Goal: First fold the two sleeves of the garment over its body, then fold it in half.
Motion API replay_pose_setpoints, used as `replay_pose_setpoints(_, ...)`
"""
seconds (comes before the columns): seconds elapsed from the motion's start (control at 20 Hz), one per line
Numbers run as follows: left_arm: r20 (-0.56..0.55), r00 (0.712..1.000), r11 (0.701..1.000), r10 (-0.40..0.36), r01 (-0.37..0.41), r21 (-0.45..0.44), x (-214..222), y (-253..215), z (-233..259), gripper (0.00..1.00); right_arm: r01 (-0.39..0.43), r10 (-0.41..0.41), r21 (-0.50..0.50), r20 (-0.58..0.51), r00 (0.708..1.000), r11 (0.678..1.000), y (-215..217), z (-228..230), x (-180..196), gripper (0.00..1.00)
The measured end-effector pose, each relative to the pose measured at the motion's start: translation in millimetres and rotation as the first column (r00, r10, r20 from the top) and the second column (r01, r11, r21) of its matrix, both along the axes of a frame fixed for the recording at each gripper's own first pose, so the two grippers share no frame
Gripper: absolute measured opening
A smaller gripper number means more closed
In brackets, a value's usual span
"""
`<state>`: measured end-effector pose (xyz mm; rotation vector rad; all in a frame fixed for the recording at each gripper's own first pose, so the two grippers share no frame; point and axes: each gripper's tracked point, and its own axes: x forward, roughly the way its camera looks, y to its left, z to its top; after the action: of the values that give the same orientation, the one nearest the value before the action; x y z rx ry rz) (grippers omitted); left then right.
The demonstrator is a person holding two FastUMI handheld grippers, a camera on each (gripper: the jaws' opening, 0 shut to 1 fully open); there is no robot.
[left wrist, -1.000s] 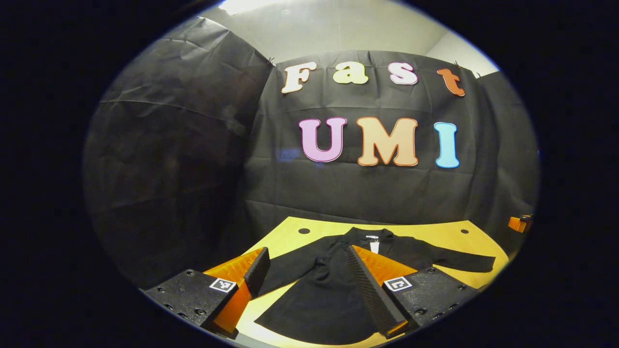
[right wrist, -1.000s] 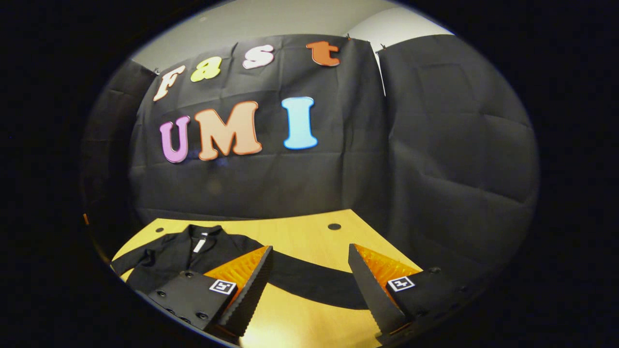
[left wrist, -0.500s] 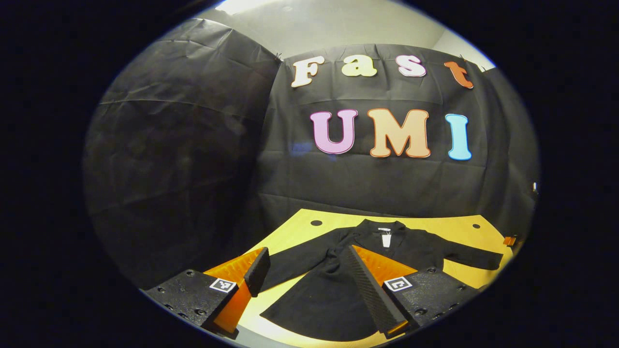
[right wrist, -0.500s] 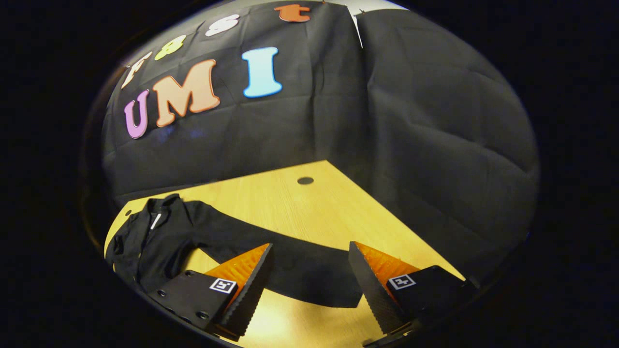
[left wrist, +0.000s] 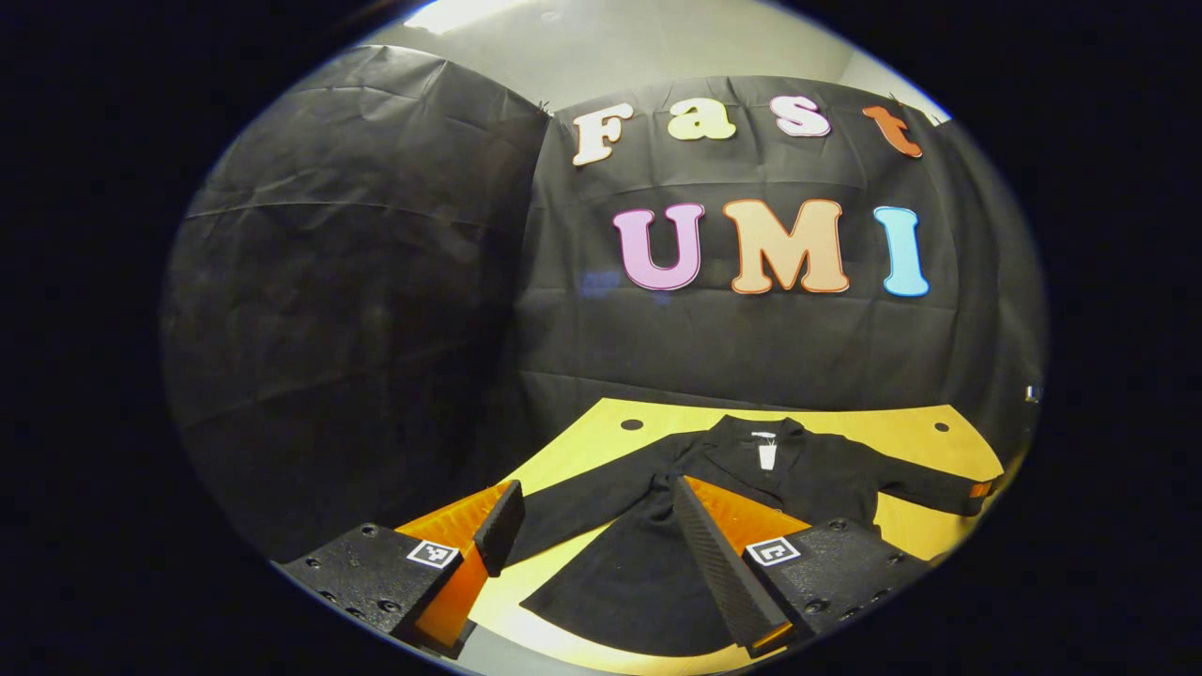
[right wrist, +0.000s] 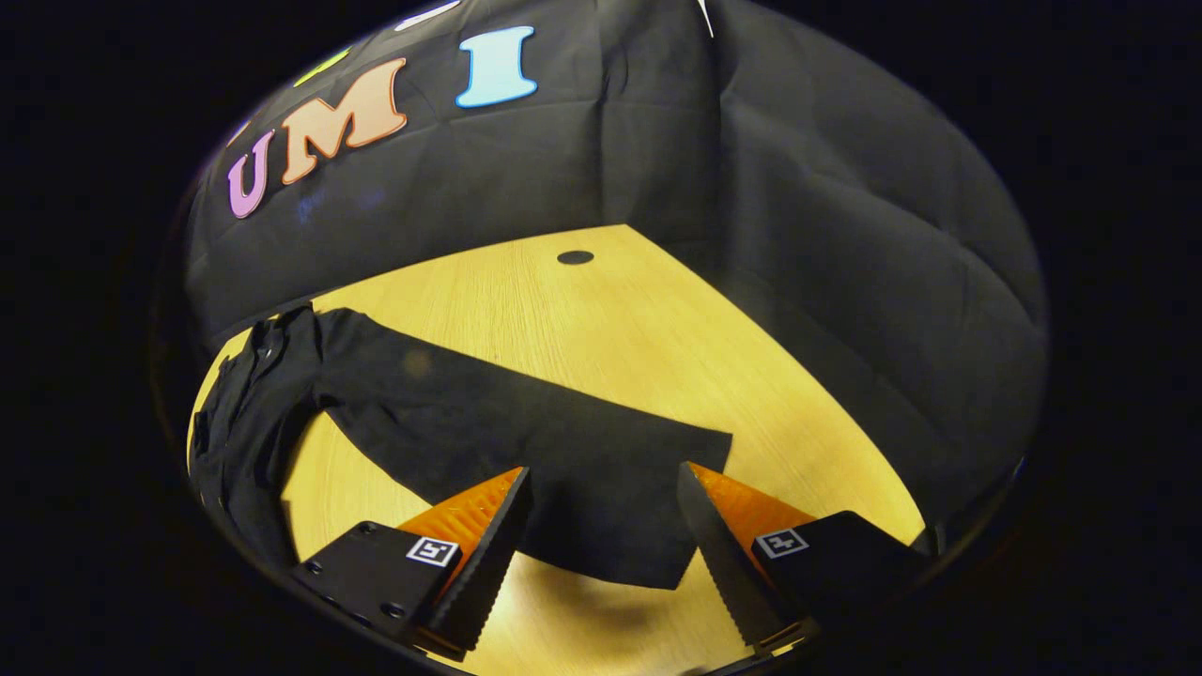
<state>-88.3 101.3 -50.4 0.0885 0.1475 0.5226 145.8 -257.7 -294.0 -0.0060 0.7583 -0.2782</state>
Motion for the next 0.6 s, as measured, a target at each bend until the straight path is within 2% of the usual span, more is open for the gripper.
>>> replay_pose_setpoints(0.05,-0.001,1.0,1.0,0.003,-0.003,-0.002,0,0,-1,0.95,-0.001,0.001,0.001,-0.014,1.0,1.0,-3,-7,-2,0.94)
replay_pose_setpoints(0.1,-0.003,1.0,1.0,0.004,-0.004,-0.006,-1,-1,-2,0.95,-0.003,0.003,0.003,-0.027,1.0,1.0,-4,-12,-4,0.99)
replay_pose_setpoints(0.15,-0.005,1.0,1.0,0.004,-0.004,-0.01,-1,-4,-3,0.95,-0.006,0.006,-0.001,-0.047,0.999,1.0,-3,-16,-9,0.99)
replay_pose_setpoints(0.6,-0.017,1.0,0.999,-0.025,0.024,-0.048,1,-22,-13,0.95,-0.009,0.009,-0.003,-0.002,1.0,1.0,-1,-16,-7,0.98)
